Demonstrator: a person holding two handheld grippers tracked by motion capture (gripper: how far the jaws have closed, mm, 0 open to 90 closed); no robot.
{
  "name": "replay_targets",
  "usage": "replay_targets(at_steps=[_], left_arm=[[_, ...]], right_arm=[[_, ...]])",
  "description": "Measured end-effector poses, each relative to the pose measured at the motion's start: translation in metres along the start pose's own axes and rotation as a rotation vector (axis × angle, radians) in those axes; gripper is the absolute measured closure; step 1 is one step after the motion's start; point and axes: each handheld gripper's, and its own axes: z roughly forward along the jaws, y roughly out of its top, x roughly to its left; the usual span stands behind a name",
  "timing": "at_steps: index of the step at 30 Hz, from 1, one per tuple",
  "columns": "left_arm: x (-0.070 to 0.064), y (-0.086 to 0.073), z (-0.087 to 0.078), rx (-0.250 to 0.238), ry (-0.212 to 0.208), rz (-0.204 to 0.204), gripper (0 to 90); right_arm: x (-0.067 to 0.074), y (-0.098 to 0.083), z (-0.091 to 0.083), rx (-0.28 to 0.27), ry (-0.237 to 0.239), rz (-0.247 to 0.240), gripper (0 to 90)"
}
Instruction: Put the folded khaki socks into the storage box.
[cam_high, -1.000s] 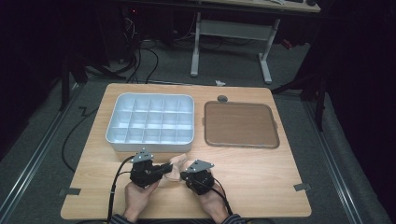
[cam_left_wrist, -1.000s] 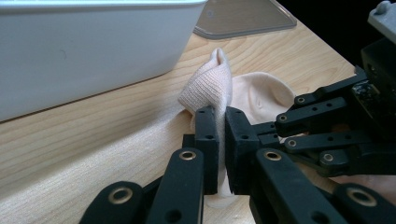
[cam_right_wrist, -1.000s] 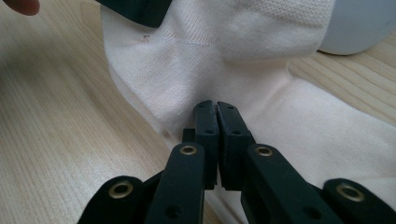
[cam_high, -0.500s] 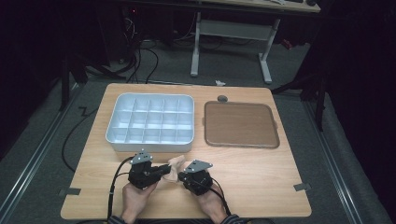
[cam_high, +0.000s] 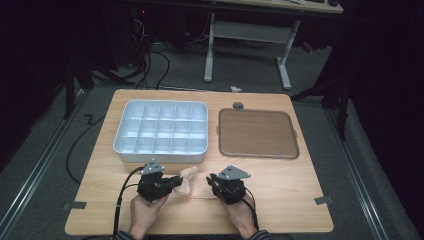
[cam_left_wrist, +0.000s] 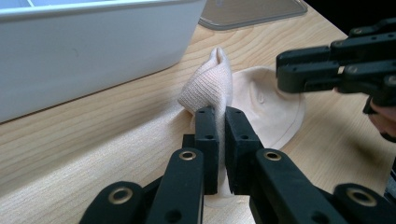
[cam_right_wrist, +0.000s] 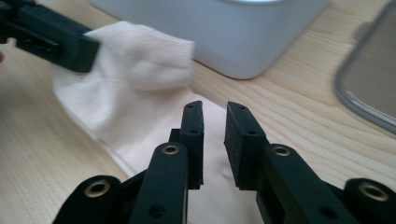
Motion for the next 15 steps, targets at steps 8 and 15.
replay_targets(at_steps=[8,15], left_arm=[[0.000,0.000,-0.001,-0.003,0.006,-0.006,85.4],[0.001,0.001,-0.003,-0.004,0.011,-0.006,85.4]], right_arm=[[-0.015,-0.009,-0.008,0.009,-0.044,0.032,75.2],[-0.021,-0.017,-0.011,0.023,-0.069,0.056,71.1]])
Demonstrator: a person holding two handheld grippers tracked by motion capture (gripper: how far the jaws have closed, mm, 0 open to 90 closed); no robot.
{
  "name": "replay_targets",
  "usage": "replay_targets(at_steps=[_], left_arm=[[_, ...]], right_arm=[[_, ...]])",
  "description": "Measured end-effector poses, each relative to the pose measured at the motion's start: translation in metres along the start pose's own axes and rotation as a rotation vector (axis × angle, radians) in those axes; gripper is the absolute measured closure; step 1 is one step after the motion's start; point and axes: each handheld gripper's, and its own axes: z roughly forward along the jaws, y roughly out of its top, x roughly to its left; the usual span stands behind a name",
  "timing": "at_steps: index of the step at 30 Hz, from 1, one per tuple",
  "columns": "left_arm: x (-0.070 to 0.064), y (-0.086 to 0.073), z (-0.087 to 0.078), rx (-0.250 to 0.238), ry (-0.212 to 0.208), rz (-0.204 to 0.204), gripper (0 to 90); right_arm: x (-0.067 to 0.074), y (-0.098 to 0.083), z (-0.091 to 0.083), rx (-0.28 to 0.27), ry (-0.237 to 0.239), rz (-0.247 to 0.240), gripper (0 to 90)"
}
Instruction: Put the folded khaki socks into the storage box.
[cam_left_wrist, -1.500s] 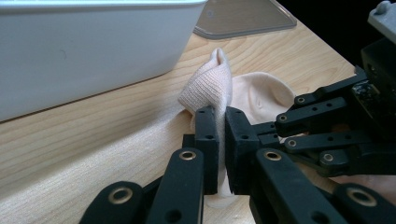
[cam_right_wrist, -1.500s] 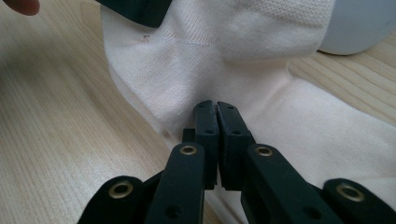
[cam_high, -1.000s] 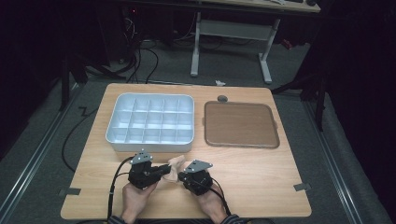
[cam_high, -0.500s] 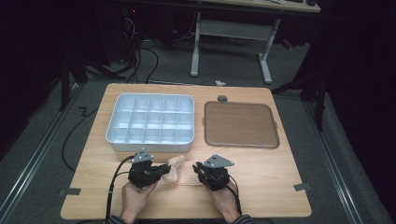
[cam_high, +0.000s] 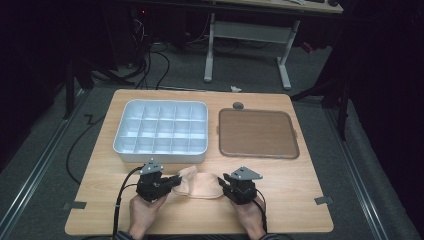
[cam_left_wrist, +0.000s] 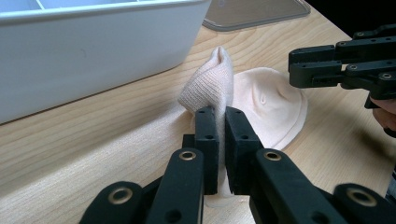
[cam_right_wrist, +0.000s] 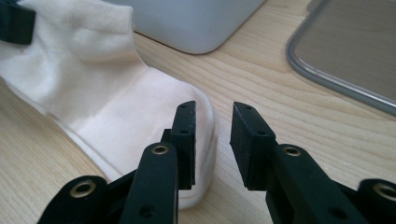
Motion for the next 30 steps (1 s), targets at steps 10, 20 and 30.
replay_targets(at_steps=[10,20,30], left_arm=[[-0.001,0.000,-0.001,-0.005,0.005,0.004,85.4],[-0.006,0.002,-0.004,-0.008,-0.001,0.023,85.2],[-0.007,0.004,-0.002,-0.004,0.004,0.036,85.1]], right_arm=[[0.000,-0.011,0.010,0.062,0.016,0.004,72.8],[0.004,-0.013,0.018,0.075,0.040,-0.006,77.1],[0.010,-0.010,0.023,0.080,0.054,0.000,78.2]])
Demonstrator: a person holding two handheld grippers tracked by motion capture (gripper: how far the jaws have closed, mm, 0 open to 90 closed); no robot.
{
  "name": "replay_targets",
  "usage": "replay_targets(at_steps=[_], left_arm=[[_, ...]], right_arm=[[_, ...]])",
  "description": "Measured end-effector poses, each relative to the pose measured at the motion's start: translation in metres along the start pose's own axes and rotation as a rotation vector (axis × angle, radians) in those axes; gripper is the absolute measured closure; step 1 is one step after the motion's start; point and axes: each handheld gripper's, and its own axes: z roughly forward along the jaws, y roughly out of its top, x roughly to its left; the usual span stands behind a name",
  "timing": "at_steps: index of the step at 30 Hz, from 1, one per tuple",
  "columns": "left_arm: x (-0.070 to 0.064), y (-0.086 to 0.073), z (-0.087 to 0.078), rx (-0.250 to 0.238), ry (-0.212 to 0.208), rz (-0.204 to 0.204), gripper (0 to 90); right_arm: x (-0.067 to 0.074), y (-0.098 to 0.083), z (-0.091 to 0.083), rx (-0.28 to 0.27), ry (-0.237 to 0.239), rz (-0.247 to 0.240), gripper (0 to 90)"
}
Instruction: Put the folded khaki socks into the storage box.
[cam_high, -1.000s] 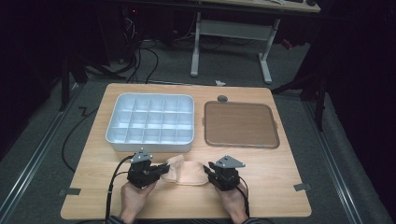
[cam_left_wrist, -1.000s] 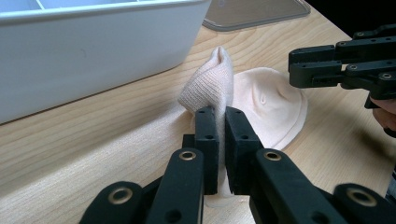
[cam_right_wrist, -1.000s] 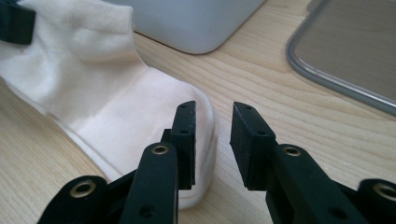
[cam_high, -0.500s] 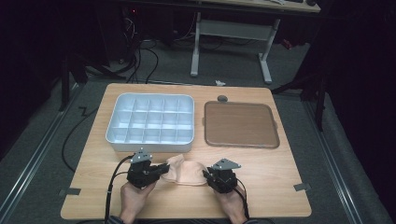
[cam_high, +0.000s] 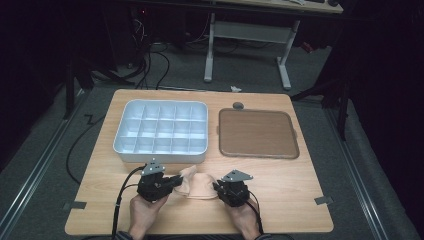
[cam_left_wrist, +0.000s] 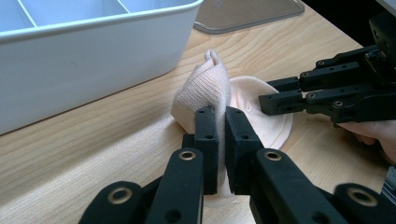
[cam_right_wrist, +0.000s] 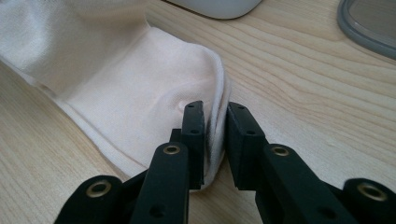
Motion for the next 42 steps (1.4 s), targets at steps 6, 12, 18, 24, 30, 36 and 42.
replay_targets(at_steps=[6,12,18,24,30,36,42], left_arm=[[0.001,0.000,0.001,0.006,-0.002,-0.003,85.2],[0.000,0.002,0.002,0.010,-0.006,-0.001,85.2],[-0.003,0.004,0.003,0.010,-0.007,0.011,85.2],[-0.007,0.006,0.009,0.025,-0.013,0.025,85.1],[-0.008,0.007,0.013,0.029,-0.021,0.023,85.1],[-0.008,0.007,0.015,0.035,-0.024,0.024,85.1],[-0.011,0.007,0.018,0.046,-0.011,0.043,85.1]], right_arm=[[0.001,0.002,0.002,0.002,0.004,-0.009,78.6],[0.003,0.004,0.004,0.004,0.014,-0.006,78.7],[0.005,0.005,0.006,0.006,0.018,-0.009,78.8],[0.005,0.005,0.006,0.004,0.023,-0.008,78.8],[0.005,0.005,0.007,0.001,0.024,-0.011,78.8],[0.005,0.004,0.007,-0.002,0.026,-0.011,78.8],[0.005,0.004,0.007,-0.004,0.026,-0.014,78.7]])
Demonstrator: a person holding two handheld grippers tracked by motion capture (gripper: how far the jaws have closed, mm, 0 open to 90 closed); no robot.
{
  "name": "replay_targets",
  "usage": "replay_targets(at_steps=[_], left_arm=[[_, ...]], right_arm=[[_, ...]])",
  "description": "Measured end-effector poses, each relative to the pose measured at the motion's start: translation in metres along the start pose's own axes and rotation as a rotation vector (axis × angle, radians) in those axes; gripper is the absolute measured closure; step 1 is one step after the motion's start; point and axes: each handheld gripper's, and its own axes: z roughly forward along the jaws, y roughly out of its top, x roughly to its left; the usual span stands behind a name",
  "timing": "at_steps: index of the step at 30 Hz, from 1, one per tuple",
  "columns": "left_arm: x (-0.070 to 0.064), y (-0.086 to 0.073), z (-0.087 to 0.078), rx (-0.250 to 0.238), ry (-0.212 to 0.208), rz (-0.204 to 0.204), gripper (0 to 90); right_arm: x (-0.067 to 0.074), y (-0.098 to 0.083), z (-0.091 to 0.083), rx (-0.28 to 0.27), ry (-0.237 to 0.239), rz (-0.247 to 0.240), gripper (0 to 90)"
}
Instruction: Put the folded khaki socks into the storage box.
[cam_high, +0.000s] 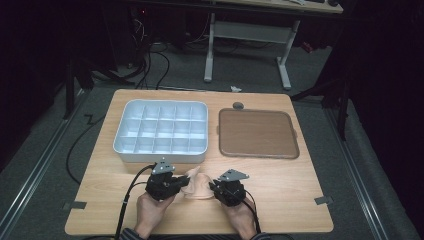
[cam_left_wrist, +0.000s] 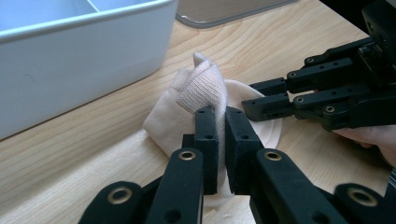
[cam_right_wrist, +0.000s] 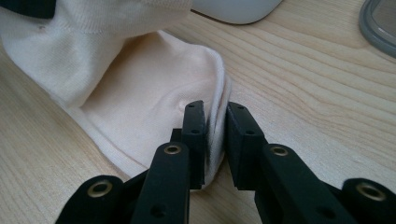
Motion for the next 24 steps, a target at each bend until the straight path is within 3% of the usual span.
replay_targets(at_steps=[24], left_arm=[[-0.004,-0.001,0.021,0.053,-0.023,0.010,84.5]], right_arm=[[0.000,0.000,0.000,-0.001,-0.005,-0.005,78.7]])
